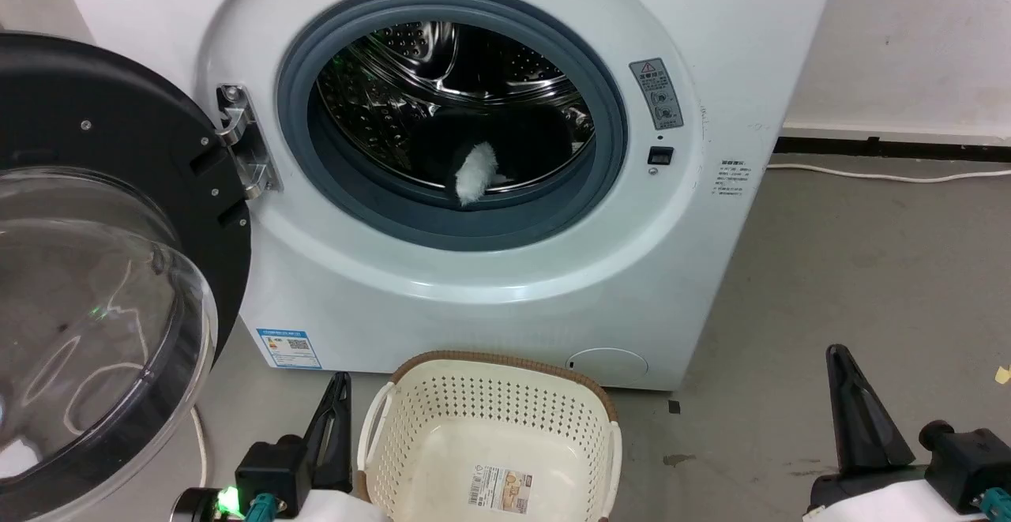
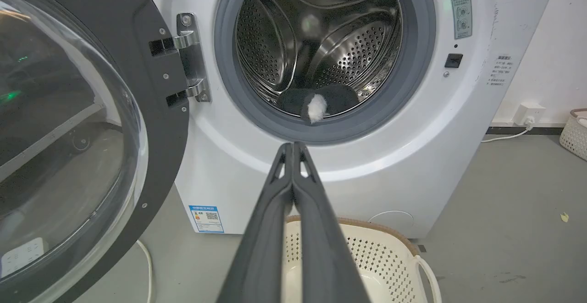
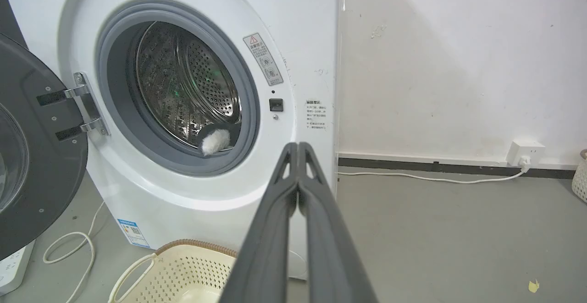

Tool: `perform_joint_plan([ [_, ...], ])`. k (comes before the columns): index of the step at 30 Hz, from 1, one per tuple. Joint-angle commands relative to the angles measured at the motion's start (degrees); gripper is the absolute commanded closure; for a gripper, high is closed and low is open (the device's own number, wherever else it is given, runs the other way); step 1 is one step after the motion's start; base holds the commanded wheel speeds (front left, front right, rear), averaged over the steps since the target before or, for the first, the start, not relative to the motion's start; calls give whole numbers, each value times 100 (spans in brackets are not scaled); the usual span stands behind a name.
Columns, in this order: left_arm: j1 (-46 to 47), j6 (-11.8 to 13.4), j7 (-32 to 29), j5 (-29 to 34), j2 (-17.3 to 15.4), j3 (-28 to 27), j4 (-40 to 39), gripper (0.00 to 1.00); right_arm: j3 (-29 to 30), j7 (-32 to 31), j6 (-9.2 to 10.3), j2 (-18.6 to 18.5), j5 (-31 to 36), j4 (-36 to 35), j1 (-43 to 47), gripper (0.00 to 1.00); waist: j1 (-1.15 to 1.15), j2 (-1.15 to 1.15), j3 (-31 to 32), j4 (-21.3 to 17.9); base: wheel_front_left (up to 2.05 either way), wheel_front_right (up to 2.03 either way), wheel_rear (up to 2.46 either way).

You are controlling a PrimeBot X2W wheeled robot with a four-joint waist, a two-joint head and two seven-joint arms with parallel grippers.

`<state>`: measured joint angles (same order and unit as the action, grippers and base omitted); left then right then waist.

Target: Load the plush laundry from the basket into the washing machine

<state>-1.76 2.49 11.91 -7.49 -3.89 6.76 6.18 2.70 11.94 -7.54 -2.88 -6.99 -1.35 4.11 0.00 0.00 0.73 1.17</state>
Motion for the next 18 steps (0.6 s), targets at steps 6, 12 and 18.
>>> perform_joint_plan([
  [6,43,-31,-99,97,25,-58,-71,100,-28,-95,1,0,93,28,-94,100,0,0,-5,-8,0,0,0],
  [12,52,-45,-169,139,30,-98,-106,100,-43,-166,2,0,132,35,-114,100,0,0,-9,-15,0,0,0],
  [18,60,-59,-239,181,35,-137,-141,100,-59,-236,2,0,171,41,-134,100,0,0,-13,-22,0,0,0],
])
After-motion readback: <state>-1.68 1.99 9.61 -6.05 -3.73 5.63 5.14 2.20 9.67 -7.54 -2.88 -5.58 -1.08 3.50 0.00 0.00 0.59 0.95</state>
